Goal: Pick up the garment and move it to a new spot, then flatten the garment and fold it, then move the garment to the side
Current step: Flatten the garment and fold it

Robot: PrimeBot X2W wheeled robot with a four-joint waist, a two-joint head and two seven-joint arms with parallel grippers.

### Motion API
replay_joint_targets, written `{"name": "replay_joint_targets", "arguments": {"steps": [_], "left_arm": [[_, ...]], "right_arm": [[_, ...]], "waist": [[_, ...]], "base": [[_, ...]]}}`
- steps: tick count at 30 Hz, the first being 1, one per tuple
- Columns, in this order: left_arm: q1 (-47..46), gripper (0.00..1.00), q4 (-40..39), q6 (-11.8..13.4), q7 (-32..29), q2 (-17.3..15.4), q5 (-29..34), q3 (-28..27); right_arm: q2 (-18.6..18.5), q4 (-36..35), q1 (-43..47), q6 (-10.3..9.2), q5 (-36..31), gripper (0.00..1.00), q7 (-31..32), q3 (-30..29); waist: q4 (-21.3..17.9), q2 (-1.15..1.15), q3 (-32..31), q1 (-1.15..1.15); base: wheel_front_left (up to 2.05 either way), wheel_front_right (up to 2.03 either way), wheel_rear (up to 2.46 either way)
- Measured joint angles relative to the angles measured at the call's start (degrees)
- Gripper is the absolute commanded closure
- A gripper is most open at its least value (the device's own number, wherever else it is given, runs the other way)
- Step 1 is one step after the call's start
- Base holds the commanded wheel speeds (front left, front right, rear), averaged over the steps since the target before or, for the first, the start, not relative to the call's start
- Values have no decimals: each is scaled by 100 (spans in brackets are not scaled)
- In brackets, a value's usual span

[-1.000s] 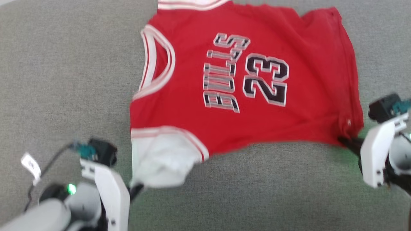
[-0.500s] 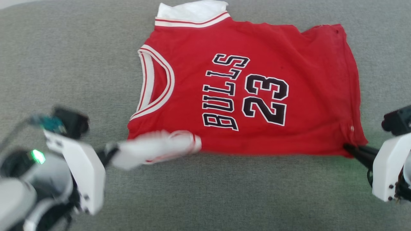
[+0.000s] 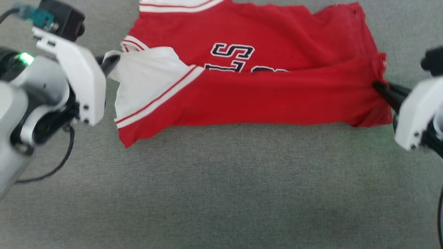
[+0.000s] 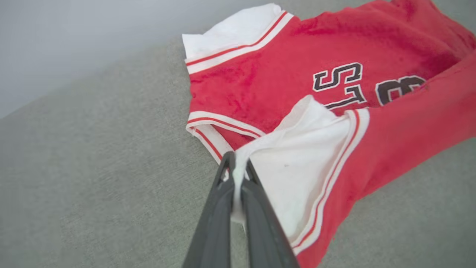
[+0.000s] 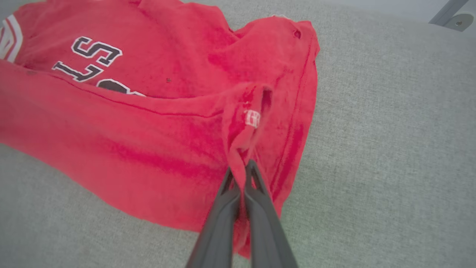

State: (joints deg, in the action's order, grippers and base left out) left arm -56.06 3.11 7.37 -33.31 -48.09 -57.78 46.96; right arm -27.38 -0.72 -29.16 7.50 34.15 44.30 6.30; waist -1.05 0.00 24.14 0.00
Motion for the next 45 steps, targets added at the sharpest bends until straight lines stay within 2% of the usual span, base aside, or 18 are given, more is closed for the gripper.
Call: {"name": "replay_joint_targets", "arguments": {"steps": [8,9,12,14,15,16,17,18,19,20,27,31,34,41,45], "left_arm": [[-494,100,1996,-643,3,884,8,235],[-494,100,1996,-643,3,884,8,235],[-679,100,2828,-853,-1,1194,-108,254],[-738,100,2994,-902,-4,1246,-155,254],[-782,80,3139,-933,-8,1298,-179,242],[-829,57,3273,-938,-3,1354,-186,220],[-878,13,3376,-935,4,1399,-192,208],[-918,0,3453,-935,13,1429,-198,198],[-953,0,3512,-934,54,1454,-210,178],[-980,0,3550,-926,56,1461,-209,172],[-1034,0,3123,-833,62,1206,-131,176],[-898,0,2361,-602,-54,869,-134,132],[-581,0,1642,-275,-282,569,-221,120],[400,0,-89,791,-723,-108,-569,89],[932,0,-695,1336,-788,-461,-670,73]], "right_arm": [[277,1377,-991,0,-145,100,-302,601],[277,1377,-991,0,-145,100,-302,601],[353,1937,-1313,1,-113,100,-450,890],[355,2037,-1393,1,-93,100,-520,968],[356,2134,-1452,1,-75,98,-571,1028],[358,2212,-1507,1,-42,84,-628,1076],[354,2292,-1553,1,-30,63,-705,1112],[345,2345,-1591,1,-7,51,-737,1161],[331,2363,-1612,1,51,22,-790,1200],[304,2379,-1613,1,98,0,-856,1219],[70,2098,-1502,0,311,0,-1504,1054],[32,1769,-1211,0,238,0,-1908,787],[80,1432,-965,0,126,0,-2212,466],[520,590,-289,0,-464,0,-2936,-458],[902,190,170,0,-665,0,-3029,-861]], "waist": [[-137,0,364,0],[-137,0,364,0],[-188,0,447,0],[-196,0,460,0],[-201,0,469,0],[-205,0,472,0],[-204,0,468,0],[-201,0,461,0],[-196,0,449,0],[-189,0,432,0],[-115,0,249,0],[-88,0,134,0],[-104,0,75,0],[-242,0,50,0],[-350,0,82,0]], "base": [[0,0,0],[0,0,0],[0,0,0],[0,0,0],[0,0,0],[0,0,0],[0,0,0],[0,0,0],[0,0,0],[0,0,0],[0,0,0],[0,0,0],[0,0,0],[0,0,0],[0,0,0]]}}
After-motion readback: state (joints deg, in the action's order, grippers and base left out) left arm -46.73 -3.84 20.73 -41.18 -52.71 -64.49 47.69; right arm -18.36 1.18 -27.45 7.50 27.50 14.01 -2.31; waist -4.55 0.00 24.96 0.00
